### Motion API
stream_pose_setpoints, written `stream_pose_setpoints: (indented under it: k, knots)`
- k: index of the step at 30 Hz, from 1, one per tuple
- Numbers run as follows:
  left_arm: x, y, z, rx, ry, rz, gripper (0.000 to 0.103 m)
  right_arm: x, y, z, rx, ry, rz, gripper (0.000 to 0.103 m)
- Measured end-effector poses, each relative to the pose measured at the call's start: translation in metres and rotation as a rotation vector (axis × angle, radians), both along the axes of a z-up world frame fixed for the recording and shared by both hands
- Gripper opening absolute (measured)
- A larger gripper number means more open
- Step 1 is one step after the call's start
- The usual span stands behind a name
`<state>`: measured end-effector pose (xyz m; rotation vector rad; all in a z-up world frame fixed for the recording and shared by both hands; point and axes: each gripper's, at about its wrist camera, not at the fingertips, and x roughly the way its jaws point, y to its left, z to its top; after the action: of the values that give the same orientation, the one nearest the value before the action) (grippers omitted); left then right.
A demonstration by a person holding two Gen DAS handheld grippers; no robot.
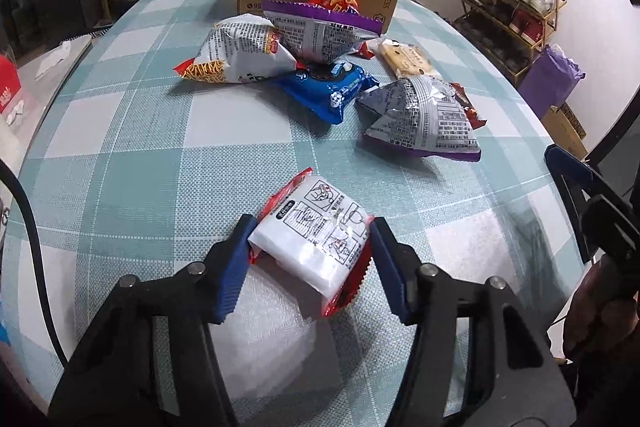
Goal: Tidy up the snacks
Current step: 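Grasp a white-and-red snack pack with the left gripper while the right gripper grasps a white-purple chip bag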
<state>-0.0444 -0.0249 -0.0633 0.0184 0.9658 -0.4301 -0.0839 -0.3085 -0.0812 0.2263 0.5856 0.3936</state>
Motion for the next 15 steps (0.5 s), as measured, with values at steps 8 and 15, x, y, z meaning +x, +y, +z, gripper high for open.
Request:
stream_pose_setpoints:
  k: [8, 15]
  knots:
    - [-0.007, 0.007, 0.002, -0.025, -0.003, 0.012, 0.049, 0.004, 0.004, -0.002, -0.01, 0.018, -0.004, 0.102]
    - [-0.009, 0.012, 0.005, -0.041, -0.018, 0.02, 0.049, 0.022, 0.004, -0.006, 0.052, 0.088, 0.017, 0.102]
